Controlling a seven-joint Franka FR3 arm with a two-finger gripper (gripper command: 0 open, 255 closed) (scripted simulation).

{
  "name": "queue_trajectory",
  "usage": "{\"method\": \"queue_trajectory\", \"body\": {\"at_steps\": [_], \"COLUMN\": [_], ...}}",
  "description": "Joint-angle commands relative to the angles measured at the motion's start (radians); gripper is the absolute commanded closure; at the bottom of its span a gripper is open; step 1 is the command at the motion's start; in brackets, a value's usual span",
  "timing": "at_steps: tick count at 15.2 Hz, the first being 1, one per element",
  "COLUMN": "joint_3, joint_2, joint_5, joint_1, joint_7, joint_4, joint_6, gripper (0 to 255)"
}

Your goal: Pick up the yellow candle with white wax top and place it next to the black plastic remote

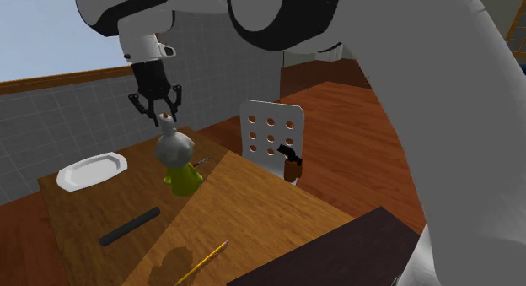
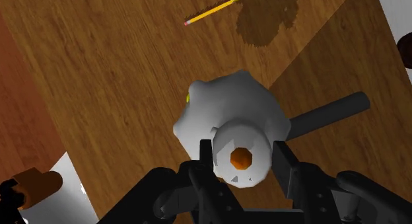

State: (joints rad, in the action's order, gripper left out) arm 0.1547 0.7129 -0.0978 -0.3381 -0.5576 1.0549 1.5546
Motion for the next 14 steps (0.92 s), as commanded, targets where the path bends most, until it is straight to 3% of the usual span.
{"method": "queue_trajectory", "body": {"at_steps": [1, 4, 14], "joint_3": [0.002, 0.0, 0.0], "joint_2": [0.074, 0.23, 0.217], "joint_5": [-0.005, -0.013, -0.014], "joint_1": [-0.029, -0.082, -0.069], "joint_7": [-0.022, -0.051, -0.056], "joint_4": [-0.097, -0.316, -0.156], "joint_6": [-0.02, -0.082, 0.063], "gripper": [255, 255, 255]}}
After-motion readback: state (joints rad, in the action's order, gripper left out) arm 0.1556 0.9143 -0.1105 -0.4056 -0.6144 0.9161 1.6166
